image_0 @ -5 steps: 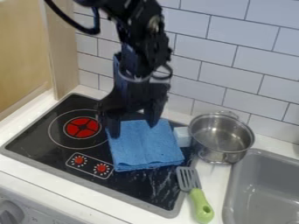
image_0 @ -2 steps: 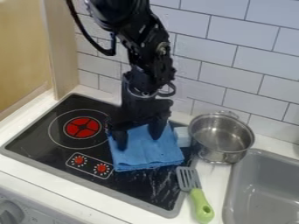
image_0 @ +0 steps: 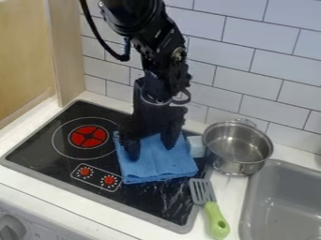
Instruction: Move the blue cloth to the top of the left burner
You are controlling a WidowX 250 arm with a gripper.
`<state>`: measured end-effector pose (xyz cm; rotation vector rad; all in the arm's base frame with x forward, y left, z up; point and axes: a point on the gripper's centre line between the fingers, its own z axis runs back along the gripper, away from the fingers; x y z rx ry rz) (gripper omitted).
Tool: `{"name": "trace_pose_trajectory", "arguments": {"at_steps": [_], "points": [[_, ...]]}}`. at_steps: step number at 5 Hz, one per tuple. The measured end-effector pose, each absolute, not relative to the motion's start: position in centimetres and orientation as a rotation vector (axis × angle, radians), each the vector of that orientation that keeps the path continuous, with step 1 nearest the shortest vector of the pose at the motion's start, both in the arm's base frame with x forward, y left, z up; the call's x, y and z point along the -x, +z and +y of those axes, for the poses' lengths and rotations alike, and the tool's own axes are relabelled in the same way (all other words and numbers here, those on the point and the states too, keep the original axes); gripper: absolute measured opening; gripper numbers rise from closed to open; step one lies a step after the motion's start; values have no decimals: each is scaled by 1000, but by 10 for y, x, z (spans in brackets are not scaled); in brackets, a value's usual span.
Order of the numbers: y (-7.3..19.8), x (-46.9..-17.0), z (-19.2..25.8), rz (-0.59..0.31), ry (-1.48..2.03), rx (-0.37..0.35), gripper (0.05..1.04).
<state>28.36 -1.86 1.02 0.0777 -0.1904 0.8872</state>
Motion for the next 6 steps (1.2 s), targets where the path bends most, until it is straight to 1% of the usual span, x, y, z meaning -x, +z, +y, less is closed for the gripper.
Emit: {"name": "trace_pose_trajectory", "arguments": {"at_steps": [3,4,6], "points": [[5,-284,-15,-176,913,-65,999],[4,-287,-6,-187,946,-44,999],[3,-288,18,-185,979,-40,999]]}}
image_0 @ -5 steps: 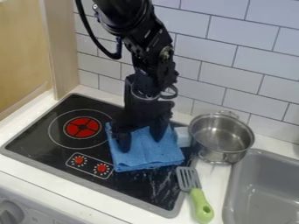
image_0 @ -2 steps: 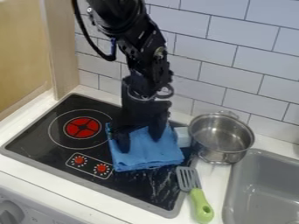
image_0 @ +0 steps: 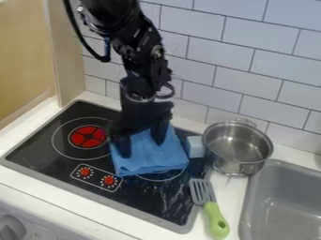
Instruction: Move the blue cloth to the top of the left burner
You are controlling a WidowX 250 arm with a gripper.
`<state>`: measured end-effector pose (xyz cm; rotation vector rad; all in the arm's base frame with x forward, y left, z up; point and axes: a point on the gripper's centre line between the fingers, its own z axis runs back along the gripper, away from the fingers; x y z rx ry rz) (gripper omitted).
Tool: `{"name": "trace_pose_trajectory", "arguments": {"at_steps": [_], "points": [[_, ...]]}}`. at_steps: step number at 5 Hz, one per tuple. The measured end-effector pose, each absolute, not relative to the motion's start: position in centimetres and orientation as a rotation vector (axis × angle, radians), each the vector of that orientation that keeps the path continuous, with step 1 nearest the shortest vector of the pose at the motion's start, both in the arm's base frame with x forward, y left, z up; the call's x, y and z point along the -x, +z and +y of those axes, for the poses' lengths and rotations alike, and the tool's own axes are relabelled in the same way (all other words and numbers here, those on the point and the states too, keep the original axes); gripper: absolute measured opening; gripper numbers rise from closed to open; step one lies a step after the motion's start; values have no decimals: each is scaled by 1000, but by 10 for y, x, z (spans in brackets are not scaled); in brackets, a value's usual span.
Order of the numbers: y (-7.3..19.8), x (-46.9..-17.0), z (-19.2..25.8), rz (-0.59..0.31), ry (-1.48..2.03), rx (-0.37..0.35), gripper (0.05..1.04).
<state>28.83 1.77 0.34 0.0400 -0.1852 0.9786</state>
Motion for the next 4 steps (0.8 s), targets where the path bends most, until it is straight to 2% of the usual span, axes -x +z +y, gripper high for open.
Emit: {"name": "trace_pose_trajectory", "arguments": {"at_steps": [4], "points": [[2,-298,118,-198,1057,-58,999]]}}
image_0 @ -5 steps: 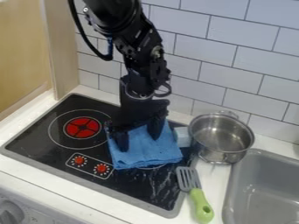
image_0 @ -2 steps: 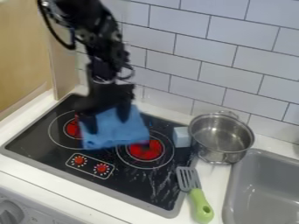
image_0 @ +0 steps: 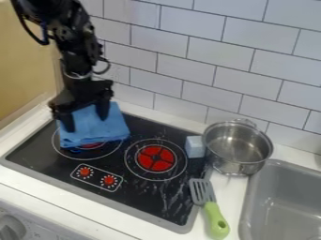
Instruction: Move the blue cloth to the top of the left burner
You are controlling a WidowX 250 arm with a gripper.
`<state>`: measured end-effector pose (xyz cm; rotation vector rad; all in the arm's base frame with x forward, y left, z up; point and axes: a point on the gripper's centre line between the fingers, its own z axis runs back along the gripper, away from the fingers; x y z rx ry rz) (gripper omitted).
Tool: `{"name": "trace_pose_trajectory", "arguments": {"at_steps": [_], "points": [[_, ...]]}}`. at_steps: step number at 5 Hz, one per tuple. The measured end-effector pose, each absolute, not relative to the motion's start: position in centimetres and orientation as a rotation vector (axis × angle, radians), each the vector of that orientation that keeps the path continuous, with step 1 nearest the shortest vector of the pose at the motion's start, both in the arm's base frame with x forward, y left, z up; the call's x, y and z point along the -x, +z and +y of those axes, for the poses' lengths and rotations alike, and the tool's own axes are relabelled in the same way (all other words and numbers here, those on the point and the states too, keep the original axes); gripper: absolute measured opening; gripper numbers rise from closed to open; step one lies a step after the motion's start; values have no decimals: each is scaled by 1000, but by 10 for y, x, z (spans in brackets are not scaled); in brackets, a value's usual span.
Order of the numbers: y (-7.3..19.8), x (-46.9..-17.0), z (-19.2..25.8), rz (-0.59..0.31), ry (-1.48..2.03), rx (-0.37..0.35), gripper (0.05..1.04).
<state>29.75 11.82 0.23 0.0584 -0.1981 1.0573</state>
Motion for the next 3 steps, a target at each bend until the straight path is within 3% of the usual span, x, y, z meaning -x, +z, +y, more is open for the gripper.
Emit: {"name": "trace_pose_trajectory", "arguments": {"at_steps": [3], "points": [[2,-291,132,-195,1095,-63,999]]}}
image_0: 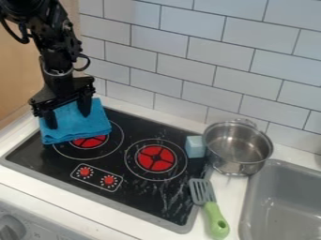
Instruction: Move the blue cloth to the top of the left burner
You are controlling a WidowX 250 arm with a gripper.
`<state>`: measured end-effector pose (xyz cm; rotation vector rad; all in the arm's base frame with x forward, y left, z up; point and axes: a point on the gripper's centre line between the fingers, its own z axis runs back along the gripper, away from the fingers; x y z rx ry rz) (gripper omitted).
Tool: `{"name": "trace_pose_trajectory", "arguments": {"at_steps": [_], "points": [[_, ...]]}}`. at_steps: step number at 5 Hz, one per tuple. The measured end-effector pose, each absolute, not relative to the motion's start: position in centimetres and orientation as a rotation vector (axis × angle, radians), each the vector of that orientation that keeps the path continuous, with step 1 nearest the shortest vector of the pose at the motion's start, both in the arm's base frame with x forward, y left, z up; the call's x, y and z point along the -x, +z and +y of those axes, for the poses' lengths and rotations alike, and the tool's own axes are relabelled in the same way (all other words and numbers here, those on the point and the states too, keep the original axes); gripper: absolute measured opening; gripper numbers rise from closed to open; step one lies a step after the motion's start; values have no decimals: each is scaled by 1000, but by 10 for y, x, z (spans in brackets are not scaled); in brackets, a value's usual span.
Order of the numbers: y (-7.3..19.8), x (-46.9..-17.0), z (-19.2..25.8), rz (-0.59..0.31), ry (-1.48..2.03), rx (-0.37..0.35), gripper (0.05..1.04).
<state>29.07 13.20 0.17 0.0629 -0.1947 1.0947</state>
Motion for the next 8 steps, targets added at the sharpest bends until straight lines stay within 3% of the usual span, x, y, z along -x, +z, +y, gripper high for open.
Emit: {"name": "trace_pose_trajectory", "arguments": {"at_steps": [2,6,8], "points": [[8,-272,124,-148,1099,-116,999],[78,-251,95,-291,1094,-113,999],[78,-251,95,-291,1101,-111,999]]}}
